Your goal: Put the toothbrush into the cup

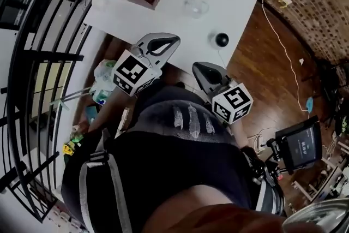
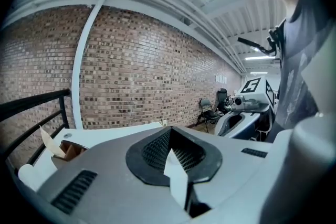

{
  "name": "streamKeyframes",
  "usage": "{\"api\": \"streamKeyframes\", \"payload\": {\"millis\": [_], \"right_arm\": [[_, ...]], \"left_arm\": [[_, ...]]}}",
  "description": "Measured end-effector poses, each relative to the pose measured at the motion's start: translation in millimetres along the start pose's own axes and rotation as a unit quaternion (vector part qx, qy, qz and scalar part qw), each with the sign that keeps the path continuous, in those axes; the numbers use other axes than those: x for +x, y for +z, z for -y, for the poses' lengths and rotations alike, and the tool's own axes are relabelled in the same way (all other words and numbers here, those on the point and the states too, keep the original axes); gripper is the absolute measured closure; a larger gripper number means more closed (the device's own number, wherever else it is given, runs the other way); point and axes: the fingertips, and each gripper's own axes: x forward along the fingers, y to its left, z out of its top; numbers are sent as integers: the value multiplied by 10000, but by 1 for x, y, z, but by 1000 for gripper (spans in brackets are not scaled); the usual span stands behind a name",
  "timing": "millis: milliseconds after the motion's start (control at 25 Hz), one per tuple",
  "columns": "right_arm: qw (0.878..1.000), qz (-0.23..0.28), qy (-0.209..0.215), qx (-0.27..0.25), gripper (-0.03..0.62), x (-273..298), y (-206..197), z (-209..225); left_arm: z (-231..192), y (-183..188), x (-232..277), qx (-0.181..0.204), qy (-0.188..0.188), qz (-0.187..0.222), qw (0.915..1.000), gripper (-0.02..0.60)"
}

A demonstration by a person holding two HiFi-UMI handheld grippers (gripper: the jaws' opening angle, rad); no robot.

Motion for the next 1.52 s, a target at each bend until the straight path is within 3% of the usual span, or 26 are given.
{"api": "streamKeyframes", "payload": {"millis": [360, 600, 640, 760, 880, 1040, 1520], "right_arm": [[9994, -286, -162, -147, 592, 64, 33, 22], [9989, -396, -201, -176, 592, 101, 50, 13], [9988, -402, -215, -165, 592, 104, 54, 15], [9987, -394, -305, -100, 592, 110, 59, 21], [9984, -383, -405, -81, 592, 117, 63, 19], [9981, -390, -473, -87, 592, 127, 70, 15], [9957, -474, -787, -63, 592, 136, 77, 22]], "left_arm": [[-93, -7, 0, -143, 183, 123, 9997, 583], [-170, -15, -31, -615, 752, 259, 9949, 583], [-183, -15, -34, -732, 885, 257, 9930, 556], [-224, -29, -41, -1017, 1367, 58, 9854, 278], [-264, -43, -58, -1321, 1903, 30, 9728, 178], [-309, -57, -72, -1639, 2307, 123, 9590, 176], [-355, -97, -39, -1996, 2248, -207, 9535, 181]]}}
